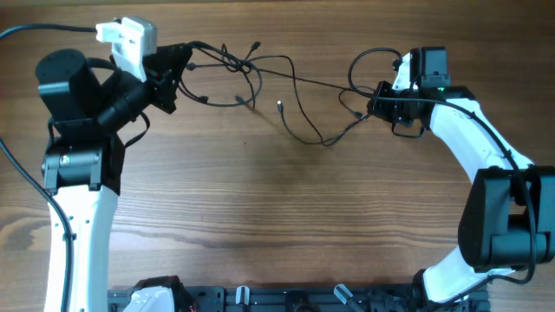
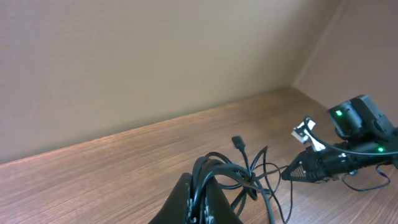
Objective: Untangle cables
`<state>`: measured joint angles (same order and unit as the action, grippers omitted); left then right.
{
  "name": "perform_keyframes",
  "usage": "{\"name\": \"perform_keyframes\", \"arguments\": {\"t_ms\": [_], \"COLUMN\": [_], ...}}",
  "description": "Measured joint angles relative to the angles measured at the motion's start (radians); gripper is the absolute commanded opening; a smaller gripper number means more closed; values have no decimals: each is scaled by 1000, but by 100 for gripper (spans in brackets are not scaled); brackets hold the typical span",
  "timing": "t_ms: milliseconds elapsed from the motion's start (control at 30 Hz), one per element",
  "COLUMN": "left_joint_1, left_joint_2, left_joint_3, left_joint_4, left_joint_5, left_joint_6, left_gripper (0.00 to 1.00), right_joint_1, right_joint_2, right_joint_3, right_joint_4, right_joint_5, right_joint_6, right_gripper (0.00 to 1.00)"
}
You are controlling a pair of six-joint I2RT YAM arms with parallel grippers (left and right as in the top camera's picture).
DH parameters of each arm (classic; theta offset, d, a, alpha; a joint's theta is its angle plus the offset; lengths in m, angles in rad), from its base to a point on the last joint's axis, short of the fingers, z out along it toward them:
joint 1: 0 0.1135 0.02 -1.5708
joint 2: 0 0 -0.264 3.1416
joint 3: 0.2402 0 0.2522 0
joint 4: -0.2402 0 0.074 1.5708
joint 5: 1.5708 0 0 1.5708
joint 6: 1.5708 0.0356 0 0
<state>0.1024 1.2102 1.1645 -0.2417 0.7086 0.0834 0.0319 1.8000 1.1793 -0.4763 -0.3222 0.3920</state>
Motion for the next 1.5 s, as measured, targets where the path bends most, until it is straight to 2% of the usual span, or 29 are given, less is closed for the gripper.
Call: {"name": "perform_keyframes", "arguments": {"t_ms": [33,100,167,433,600,733,1000,1100,1333,1500], "left_joint_1": [3,5,18,50,50,50,-34,-79,-180,-241], "left_joint_2": [2,3,3,1,1,1,91,164,304,363], "left_joint_3": [0,0,0,0,0,0,1,1,1,1], "left_joint_4": [-2,-2,2,-15,-16,-44,-119,-122,-124,-171], "left_joint_5": [0,4,3,43,53,67,86,85,-8,-136], "left_joint_6": [-3,-2,-8,-14,-16,-30,-37,-37,-37,-15], "left_gripper": [29,83,89,89,98,99,95,89,91,87], "right_joint_1": [-4,-10,-29,-76,-72,-72,-72,-72,-72,-72], "right_joint_2": [0,0,0,1,1,1,1,1,1,1], "right_joint_3": [1,2,2,2,2,2,2,2,2,2], "right_joint_4": [0,-3,-14,-18,-21,-22,14,19,16,6], "right_joint_5": [2,18,57,130,132,128,22,-37,-118,-131], "right_joint_6": [0,0,1,0,0,0,0,-8,-20,-23], "right_gripper": [4,5,5,5,5,5,5,5,5,5]}}
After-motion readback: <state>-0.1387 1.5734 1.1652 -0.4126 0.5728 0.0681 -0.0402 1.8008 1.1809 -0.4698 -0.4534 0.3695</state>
